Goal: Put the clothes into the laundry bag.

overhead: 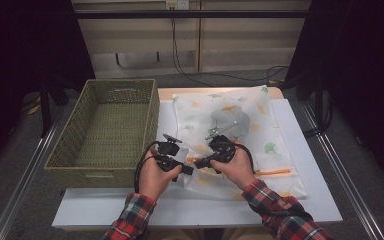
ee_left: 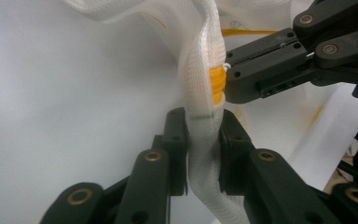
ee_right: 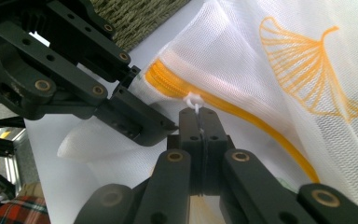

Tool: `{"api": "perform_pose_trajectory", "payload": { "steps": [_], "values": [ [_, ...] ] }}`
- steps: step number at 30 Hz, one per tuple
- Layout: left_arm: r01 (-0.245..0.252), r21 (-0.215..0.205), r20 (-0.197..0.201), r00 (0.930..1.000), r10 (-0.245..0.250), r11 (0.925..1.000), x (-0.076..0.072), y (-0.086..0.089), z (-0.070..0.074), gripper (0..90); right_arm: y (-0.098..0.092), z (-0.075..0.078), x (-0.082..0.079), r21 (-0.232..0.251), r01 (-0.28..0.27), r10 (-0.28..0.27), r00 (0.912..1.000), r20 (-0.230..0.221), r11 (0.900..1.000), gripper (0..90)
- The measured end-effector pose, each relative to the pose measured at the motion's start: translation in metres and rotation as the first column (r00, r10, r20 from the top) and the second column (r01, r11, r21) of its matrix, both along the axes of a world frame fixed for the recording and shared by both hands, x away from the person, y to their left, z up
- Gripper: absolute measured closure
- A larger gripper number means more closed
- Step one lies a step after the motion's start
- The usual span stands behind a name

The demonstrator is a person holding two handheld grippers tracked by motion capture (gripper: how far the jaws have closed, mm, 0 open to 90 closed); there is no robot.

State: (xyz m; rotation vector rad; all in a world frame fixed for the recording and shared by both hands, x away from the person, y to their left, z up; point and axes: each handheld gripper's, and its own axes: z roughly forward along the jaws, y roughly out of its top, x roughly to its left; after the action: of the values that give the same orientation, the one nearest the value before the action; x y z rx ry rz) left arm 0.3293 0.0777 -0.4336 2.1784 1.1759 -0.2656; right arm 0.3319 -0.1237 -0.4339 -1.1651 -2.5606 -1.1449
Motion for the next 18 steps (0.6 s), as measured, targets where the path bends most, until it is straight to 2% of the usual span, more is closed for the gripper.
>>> {"api": "perform_pose_trajectory", "payload": {
  "steps": [6, 9, 12, 14, 18],
  "values": [
    [0.016, 0.006, 0.001, 0.9999, -0.016, 0.9999, -0.0011, -0.0002, 0.0033, 84.3, -0.0002, 0.0007, 0.0005, 0.000, 0.000, 0.000, 1.0000, -0.007, 1.000, 90.0],
    [0.001, 0.005, 0.001, 1.0000, -0.001, 1.0000, -0.0018, -0.0004, 0.0054, 86.7, 0.0001, 0.0017, 0.0010, -0.002, -0.002, 0.002, 0.9999, -0.013, 1.000, 90.0],
    [0.009, 0.002, -0.013, 0.9999, -0.009, 1.0000, -0.0018, 0.0003, 0.0071, 87.6, 0.0002, 0.0023, 0.0013, 0.003, -0.005, 0.005, 0.9998, -0.017, 1.000, 90.0],
    [-0.017, 0.009, -0.007, 0.9998, 0.017, 0.9998, -0.0030, -0.0010, 0.0082, 87.7, -0.0001, 0.0024, 0.0011, 0.005, -0.003, 0.003, 0.9998, -0.021, 1.000, 90.0],
    [-0.011, 0.007, -0.023, 0.9997, 0.011, 0.9999, -0.0027, -0.0002, 0.0093, 88.0, 0.0001, 0.0024, 0.0001, 0.011, 0.000, 0.000, 0.9998, -0.020, 1.000, 90.0]
  ]
}}
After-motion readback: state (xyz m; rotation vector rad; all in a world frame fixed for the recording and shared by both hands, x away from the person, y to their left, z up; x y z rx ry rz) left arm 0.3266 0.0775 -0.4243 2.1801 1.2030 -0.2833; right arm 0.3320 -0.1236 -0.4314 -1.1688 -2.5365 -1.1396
